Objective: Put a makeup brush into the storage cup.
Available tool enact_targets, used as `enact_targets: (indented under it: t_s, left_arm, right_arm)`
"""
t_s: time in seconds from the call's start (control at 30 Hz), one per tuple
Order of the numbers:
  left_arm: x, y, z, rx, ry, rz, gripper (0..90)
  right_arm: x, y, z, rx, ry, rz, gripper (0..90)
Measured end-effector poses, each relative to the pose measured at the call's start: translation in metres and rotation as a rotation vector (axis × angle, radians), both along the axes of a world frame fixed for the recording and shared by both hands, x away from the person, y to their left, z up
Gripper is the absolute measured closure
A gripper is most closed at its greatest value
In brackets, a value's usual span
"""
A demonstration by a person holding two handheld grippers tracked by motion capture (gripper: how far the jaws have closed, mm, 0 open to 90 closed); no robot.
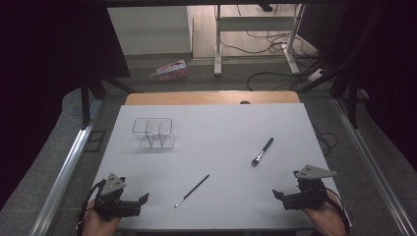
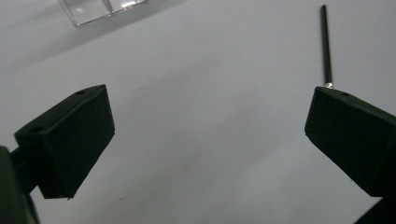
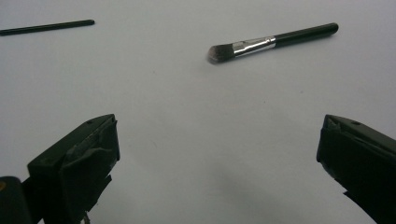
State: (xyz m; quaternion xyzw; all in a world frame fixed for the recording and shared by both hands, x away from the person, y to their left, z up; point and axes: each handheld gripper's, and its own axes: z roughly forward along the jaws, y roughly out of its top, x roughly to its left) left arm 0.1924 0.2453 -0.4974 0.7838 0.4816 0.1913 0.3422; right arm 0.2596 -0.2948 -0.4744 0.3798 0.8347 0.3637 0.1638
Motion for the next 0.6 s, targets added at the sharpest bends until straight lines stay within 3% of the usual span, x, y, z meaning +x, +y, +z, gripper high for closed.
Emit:
enact_targets:
  t_s: [0.17, 0.3, 0.6]
  left_arm:
    - [0.0005, 0.0007, -0.0001, 0.003, -0.008, 0.012, 1.2]
    - [0.0012, 0.0033, -0.0003, -0.024, -0.014, 0.013, 1.2]
    - [0.0027, 0.0034, -0.0006, -0.033, 0.002, 0.003, 1.1]
  right_arm:
    - [-0.0009, 0.0008, -0.0003, 0.010, 0.009, 0.011, 0.0]
    - [-0.0004, 0.0010, -0.0015, 0.006, 0.024, 0.011, 0.0]
    - [0.0003, 0.0022, -0.0020, -0.009, 0.029, 0.023, 0.0]
